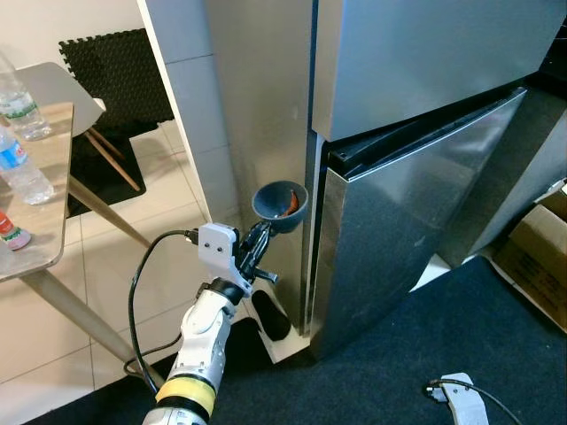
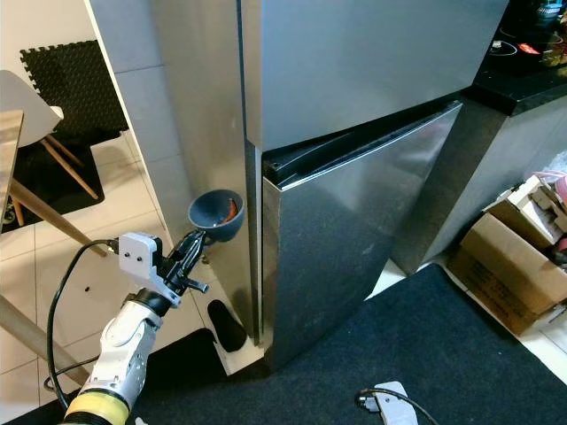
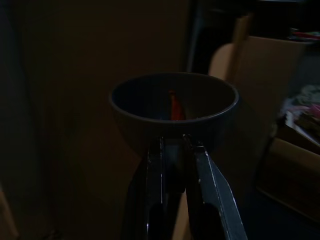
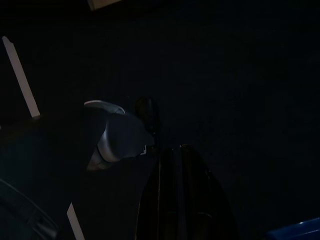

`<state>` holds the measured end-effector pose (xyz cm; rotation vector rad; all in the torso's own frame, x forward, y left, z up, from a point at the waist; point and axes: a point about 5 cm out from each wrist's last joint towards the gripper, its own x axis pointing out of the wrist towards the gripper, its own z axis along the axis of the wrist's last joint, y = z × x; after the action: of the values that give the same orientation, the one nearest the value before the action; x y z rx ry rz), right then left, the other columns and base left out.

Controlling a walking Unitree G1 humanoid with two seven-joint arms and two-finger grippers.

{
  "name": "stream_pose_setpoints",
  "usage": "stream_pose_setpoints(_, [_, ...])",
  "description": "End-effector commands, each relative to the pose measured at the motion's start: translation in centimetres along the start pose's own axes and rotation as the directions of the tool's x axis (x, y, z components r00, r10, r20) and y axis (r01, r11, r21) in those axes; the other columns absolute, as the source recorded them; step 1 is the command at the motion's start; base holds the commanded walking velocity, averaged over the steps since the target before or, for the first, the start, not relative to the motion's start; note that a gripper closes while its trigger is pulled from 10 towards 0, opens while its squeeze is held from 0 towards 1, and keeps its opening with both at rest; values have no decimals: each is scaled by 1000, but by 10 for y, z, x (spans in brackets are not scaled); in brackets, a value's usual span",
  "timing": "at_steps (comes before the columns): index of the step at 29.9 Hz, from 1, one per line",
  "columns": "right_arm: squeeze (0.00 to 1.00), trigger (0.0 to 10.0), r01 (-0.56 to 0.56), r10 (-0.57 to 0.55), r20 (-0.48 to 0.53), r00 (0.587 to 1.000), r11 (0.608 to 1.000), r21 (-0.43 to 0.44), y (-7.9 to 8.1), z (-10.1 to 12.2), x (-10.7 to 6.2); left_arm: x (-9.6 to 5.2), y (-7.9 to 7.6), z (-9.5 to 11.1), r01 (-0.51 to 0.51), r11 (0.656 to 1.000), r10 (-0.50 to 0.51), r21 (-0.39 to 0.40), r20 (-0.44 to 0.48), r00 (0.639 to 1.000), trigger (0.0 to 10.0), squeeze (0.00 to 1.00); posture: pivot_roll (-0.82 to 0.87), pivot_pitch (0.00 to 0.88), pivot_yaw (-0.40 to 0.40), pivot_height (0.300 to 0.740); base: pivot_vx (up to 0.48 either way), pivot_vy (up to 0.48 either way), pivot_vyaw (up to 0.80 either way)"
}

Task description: Restocking fridge

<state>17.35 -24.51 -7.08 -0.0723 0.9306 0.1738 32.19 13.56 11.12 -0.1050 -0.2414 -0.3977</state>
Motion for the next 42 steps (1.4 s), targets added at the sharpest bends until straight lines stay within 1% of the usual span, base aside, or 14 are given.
stream_pose_setpoints(1, [0,10000,8,-8,-9,1000,1000,3,-1,-5,-1,2,0,0,-15,1000,15,5,4,1000,10000,0,-74,128,36,740,0,0,0])
stream_pose_setpoints(3, [0,10000,11,-11,1,1000,1000,-5,0,-4,-1,13,0,4,-33,999,33,4,11,999,10000,0,-75,142,38,740,0,0,0])
stream_pose_setpoints(4, [0,10000,11,-11,1,1000,1000,-5,0,-4,-1,13,0,4,-33,999,33,4,11,999,10000,0,-75,142,38,740,0,0,0])
stream_pose_setpoints(6, [0,10000,4,-4,16,1000,1000,-7,1,-1,0,26,-4,11,-5,1000,4,14,25,1000,10000,0,-76,152,40,740,0,0,0])
stream_pose_setpoints(11, [0,10000,6,-6,33,999,1000,-13,2,3,1,40,-12,18,42,999,-42,9,43,998,10000,0,-79,152,45,740,0,0,0])
stream_pose_setpoints(12, [0,10000,8,-8,36,999,1000,-14,1,4,1,43,-14,20,53,999,-53,8,46,997,10000,0,-80,152,46,740,0,0,0])
stream_pose_setpoints(13, [0,10000,13,-12,45,999,1000,-17,1,7,1,49,-24,21,109,994,-109,-3,53,993,10000,0,-85,150,52,740,0,0,0])
stream_pose_setpoints(16, [0,10000,14,-13,49,999,1000,-19,0,8,1,50,-27,21,128,992,-127,-5,54,990,10000,0,-85,150,52,740,0,0,0])
stream_pose_setpoints(18, [0,10000,25,-24,70,997,1000,-12,-2,12,1,51,-40,16,198,980,-197,-30,45,979,10000,0,-90,147,58,740,0,0,0])
stream_pose_setpoints(26, [0,10000,29,-28,77,997,1000,-12,-3,13,1,46,-53,7,255,965,-253,-61,31,967,10000,0,-87,147,58,740,0,0,0])
stream_pose_setpoints(35, [0,10000,31,-30,86,996,999,-11,-4,15,1,43,-75,4,360,928,-356,-99,52,933,10000,0,-92,144,58,740,0,0,0])
stream_pose_setpoints(39, [0,10000,-16,16,110,994,1000,-2,-2,15,0,42,-99,4,451,883,-444,-132,77,892,10000,0,-101,138,64,740,0,0,0])
stream_pose_setpoints(40, [0,10000,-16,16,110,994,1000,-2,-2,15,0,42,-99,4,451,883,-444,-132,77,892,10000,0,-101,138,64,740,0,0,0])
stream_pose_setpoints(42, [0,10000,-90,89,127,988,996,1,4,15,0,39,-113,0,490,858,-484,-154,77,871,10000,0,-110,133,70,740,0,0,0])
